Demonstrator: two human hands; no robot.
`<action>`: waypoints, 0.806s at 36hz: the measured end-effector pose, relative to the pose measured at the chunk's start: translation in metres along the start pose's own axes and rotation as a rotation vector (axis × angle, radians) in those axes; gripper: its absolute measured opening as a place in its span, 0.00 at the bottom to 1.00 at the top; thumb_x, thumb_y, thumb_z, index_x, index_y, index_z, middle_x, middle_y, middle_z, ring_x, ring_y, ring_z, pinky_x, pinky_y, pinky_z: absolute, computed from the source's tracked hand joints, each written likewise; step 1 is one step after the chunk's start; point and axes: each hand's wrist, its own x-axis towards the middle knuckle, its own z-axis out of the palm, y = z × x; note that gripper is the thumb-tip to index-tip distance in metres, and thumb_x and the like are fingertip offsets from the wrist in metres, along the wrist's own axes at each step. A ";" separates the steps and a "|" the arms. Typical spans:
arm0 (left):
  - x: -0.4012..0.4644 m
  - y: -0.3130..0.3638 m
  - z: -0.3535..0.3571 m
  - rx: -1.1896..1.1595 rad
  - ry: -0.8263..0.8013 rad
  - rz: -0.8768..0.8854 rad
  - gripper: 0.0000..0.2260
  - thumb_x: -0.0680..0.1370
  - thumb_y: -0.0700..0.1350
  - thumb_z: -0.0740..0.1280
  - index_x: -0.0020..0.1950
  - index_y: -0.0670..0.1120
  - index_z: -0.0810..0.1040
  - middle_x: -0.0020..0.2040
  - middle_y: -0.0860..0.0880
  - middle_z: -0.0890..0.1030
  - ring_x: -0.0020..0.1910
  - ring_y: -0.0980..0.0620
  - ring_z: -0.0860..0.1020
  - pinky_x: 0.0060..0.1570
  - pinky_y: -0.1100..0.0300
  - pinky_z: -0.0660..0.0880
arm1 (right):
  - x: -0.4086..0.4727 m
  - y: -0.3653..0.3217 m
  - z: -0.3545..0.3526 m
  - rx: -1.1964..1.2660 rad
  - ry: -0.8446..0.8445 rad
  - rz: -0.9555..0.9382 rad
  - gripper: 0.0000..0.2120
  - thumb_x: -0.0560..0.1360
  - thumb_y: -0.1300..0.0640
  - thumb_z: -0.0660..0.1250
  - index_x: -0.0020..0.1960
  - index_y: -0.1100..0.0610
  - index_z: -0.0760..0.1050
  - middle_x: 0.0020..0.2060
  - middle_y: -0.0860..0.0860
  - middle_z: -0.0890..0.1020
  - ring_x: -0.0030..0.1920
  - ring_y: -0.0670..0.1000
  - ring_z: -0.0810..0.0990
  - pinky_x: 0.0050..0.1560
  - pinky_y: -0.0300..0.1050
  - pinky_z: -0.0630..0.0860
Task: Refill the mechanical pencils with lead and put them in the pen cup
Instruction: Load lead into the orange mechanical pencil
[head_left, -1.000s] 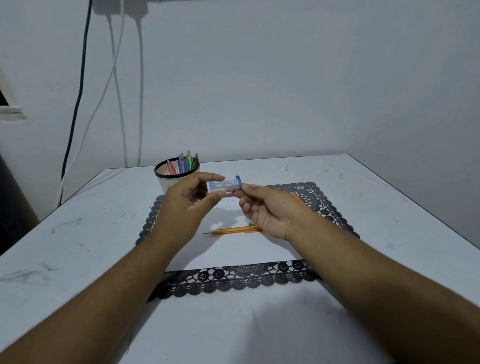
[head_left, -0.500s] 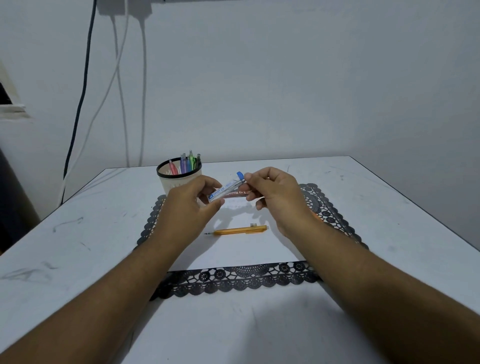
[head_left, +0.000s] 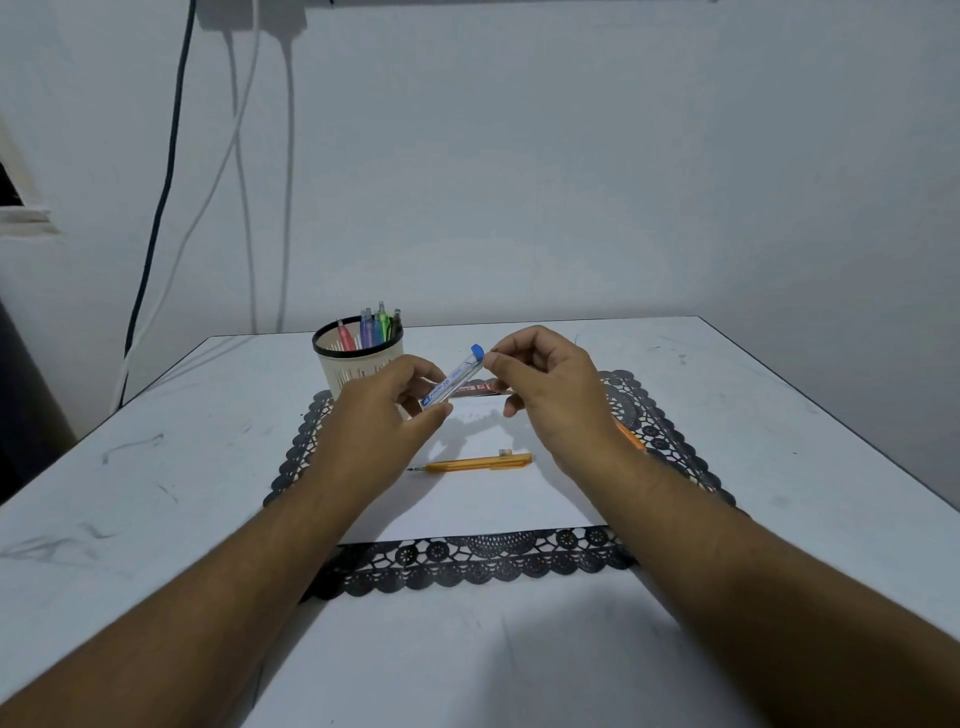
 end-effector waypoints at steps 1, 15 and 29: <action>0.000 0.000 0.000 0.000 -0.004 0.001 0.10 0.76 0.47 0.76 0.54 0.56 0.81 0.43 0.61 0.83 0.44 0.61 0.81 0.40 0.62 0.75 | 0.000 -0.001 0.000 0.024 0.007 0.006 0.04 0.77 0.63 0.73 0.45 0.57 0.81 0.41 0.61 0.83 0.39 0.53 0.82 0.35 0.47 0.78; -0.005 0.012 0.000 0.016 -0.023 0.001 0.09 0.76 0.47 0.76 0.54 0.54 0.81 0.43 0.59 0.83 0.37 0.67 0.77 0.33 0.74 0.68 | 0.001 -0.001 -0.002 0.103 0.095 0.051 0.06 0.77 0.66 0.70 0.44 0.58 0.77 0.41 0.57 0.85 0.38 0.54 0.79 0.38 0.48 0.77; -0.005 0.010 0.003 -0.078 -0.070 -0.041 0.09 0.77 0.48 0.76 0.53 0.55 0.79 0.41 0.61 0.85 0.38 0.60 0.80 0.38 0.59 0.75 | -0.001 -0.003 -0.002 -0.020 0.098 -0.009 0.04 0.77 0.61 0.73 0.44 0.55 0.81 0.37 0.50 0.82 0.37 0.48 0.77 0.37 0.46 0.76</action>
